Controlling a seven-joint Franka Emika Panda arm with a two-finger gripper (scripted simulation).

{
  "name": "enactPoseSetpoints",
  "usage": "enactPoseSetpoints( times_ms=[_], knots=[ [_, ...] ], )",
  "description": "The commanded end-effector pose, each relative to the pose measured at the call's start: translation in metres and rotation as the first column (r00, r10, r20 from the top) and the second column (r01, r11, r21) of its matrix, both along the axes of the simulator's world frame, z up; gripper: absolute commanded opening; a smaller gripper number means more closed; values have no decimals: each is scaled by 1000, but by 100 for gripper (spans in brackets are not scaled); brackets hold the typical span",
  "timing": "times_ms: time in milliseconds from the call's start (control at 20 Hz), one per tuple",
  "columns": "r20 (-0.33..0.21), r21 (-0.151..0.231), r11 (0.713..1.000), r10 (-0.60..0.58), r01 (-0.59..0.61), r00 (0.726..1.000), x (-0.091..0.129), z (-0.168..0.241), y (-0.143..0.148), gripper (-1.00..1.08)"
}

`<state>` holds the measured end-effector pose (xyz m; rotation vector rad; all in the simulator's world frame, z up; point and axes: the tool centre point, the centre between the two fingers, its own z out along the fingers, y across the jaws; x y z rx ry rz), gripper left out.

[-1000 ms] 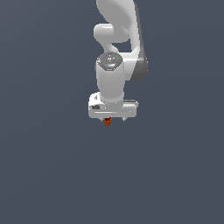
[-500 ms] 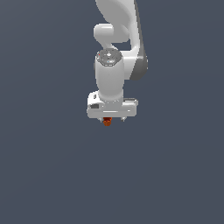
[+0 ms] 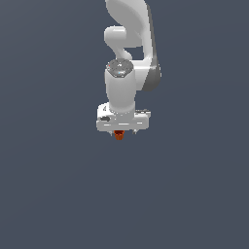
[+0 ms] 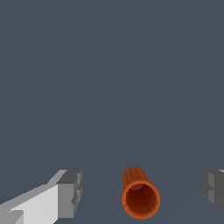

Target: Pick up the object and move it to a goal position.

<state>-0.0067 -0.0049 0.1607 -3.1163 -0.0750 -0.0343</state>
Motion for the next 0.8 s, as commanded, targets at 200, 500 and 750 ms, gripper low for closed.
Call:
enactPoseSetpoints(
  times_ms=[200,500,750],
  knots=[
    [-8,-12,999,47,-48,999,-28,-30,-10,100],
    [-16,-21,995,95,-96,995,-58,-57,-19,100],
    [-20,-24,993,119,-119,993,-73,-69,-23,100]
  ],
)
